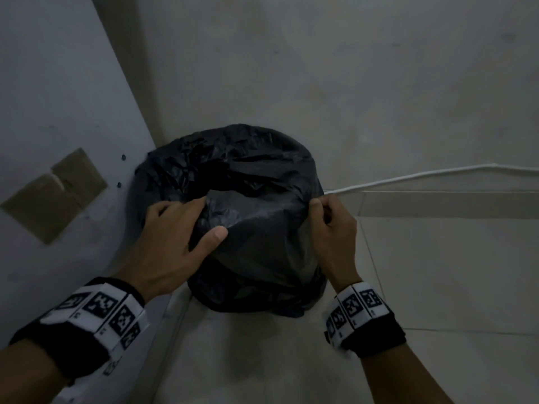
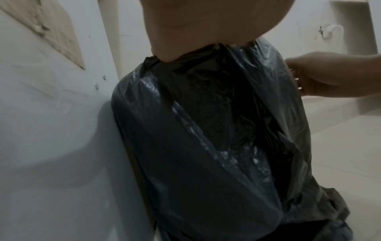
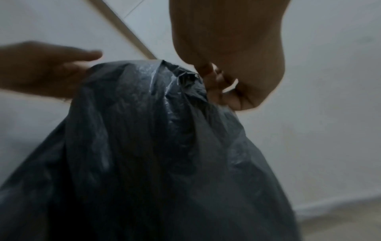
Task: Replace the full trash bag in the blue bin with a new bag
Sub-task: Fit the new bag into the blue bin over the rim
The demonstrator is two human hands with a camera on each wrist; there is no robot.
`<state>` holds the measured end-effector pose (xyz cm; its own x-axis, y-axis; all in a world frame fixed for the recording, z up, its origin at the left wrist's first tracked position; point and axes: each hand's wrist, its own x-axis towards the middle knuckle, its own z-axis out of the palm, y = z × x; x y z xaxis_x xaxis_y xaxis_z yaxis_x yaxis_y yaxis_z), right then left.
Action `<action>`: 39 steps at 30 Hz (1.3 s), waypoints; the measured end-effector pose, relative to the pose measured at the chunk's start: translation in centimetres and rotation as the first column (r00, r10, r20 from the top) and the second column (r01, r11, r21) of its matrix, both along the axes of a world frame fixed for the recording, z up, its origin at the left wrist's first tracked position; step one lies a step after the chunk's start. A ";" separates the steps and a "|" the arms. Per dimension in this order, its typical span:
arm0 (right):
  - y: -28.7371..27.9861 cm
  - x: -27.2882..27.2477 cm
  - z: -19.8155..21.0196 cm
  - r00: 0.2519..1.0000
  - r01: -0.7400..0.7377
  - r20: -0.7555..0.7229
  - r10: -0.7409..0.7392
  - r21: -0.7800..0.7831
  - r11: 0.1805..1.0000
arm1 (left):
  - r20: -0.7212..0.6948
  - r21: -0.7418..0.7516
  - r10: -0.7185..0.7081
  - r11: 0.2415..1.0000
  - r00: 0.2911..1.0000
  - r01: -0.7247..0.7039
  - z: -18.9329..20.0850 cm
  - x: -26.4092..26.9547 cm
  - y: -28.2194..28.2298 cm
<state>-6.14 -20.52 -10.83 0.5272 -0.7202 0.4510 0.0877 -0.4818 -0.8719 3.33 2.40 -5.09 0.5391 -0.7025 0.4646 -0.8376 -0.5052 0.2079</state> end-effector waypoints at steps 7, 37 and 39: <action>1.0 0.2 1.0 0.990 -0.140 -0.036 0.136 -0.141 0.980 | 0.004 0.018 -0.011 1.000 1.000 0.011 0.1 -0.1 -0.2; -3.9 -3.6 -2.2 0.941 0.067 -0.253 0.227 0.793 0.605 | 0.236 0.112 -0.062 0.993 0.970 0.036 0.4 -2.1 -1.4; -3.8 -3.7 -2.7 0.930 0.087 -0.281 0.236 0.794 0.602 | 0.275 0.127 -0.090 0.990 0.957 0.057 0.3 -1.4 -0.6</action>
